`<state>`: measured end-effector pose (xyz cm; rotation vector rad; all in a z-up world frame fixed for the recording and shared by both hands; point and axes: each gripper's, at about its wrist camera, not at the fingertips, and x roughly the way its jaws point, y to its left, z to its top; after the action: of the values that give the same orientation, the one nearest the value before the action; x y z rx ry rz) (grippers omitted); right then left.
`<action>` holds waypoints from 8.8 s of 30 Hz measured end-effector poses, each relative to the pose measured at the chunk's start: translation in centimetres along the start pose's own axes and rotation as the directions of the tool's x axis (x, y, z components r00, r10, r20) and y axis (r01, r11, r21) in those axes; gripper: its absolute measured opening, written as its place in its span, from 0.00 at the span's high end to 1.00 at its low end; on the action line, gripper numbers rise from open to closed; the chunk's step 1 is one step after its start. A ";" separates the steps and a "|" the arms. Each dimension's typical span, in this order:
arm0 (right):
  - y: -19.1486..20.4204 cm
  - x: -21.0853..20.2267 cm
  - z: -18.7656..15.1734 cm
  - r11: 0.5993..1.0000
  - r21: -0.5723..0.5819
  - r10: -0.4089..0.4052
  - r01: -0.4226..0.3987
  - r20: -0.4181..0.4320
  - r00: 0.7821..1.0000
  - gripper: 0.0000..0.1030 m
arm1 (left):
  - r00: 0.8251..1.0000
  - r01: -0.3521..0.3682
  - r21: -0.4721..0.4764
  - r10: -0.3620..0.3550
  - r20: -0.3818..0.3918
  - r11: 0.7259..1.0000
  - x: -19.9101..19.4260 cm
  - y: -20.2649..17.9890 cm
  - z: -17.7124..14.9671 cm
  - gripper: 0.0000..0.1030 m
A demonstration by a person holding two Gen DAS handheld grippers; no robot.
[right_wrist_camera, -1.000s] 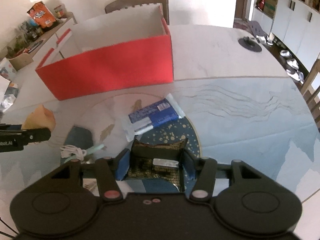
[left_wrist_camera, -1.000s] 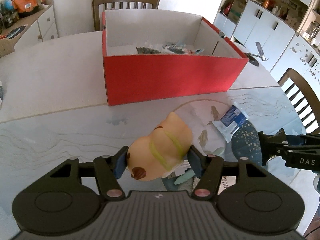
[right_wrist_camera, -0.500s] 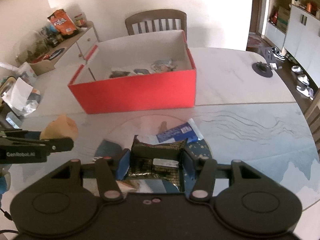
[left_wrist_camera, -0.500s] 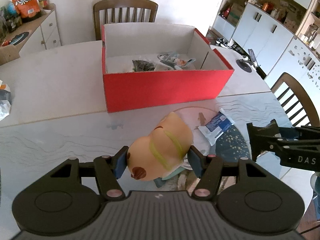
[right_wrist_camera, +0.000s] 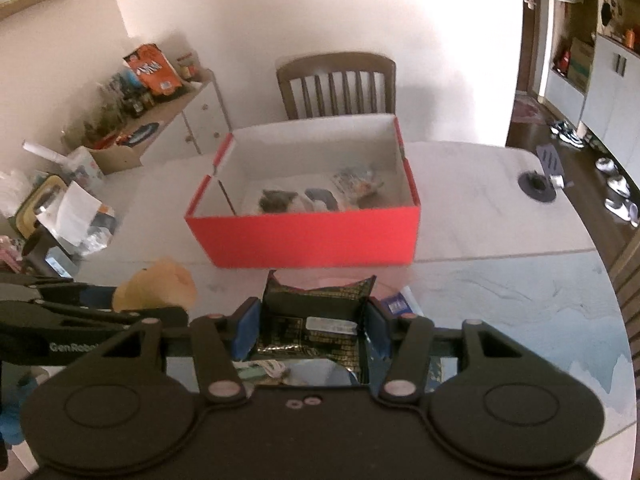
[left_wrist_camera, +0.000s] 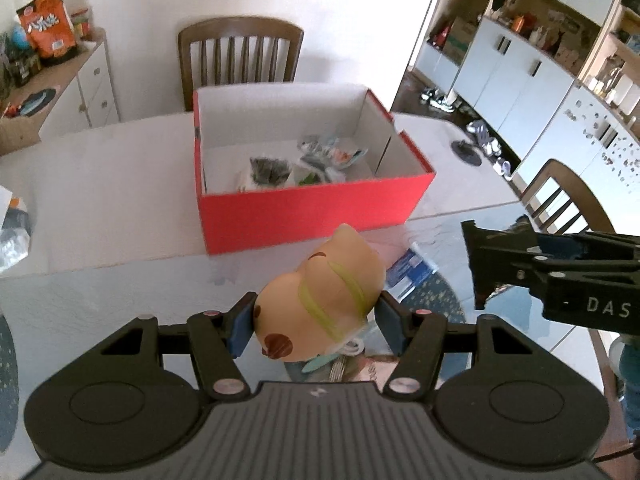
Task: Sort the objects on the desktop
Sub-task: 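Lift and carry the yellow toy and dark packet with both tools to the red box, then lower both tools into the red box and open both grippers to drop the items, then withdraw both open tools up and out of the red box, then reach the left tool to the silver snack bag while the right reaches the blue bar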
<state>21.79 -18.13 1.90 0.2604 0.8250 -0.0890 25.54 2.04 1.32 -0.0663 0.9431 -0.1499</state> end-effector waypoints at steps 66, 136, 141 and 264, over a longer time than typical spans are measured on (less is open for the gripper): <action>-3.0 16.1 12.7 0.991 -0.129 -0.057 0.044 -0.099 0.994 0.47 | 0.989 -0.128 0.052 0.131 -0.073 0.990 16.4 3.5 19.1 0.39; -1.9 22.3 13.3 0.941 -0.336 -0.078 0.024 -0.148 0.986 0.35 | 0.964 -0.170 0.122 0.191 -0.185 0.978 22.7 4.3 19.3 0.35; -1.9 20.5 13.5 0.944 -0.328 -0.072 0.024 -0.134 0.988 0.34 | 0.969 -0.164 0.122 0.183 -0.165 0.979 20.8 4.0 19.0 0.35; -6.0 14.9 -4.9 0.969 -0.241 0.038 -0.056 -0.079 0.996 0.03 | 0.998 0.063 0.098 -0.064 0.010 0.993 9.3 -3.7 -11.4 0.00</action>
<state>27.34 -22.34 -13.41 0.0517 0.8941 0.0667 21.31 -2.99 -12.38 -0.0070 0.9201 -0.2538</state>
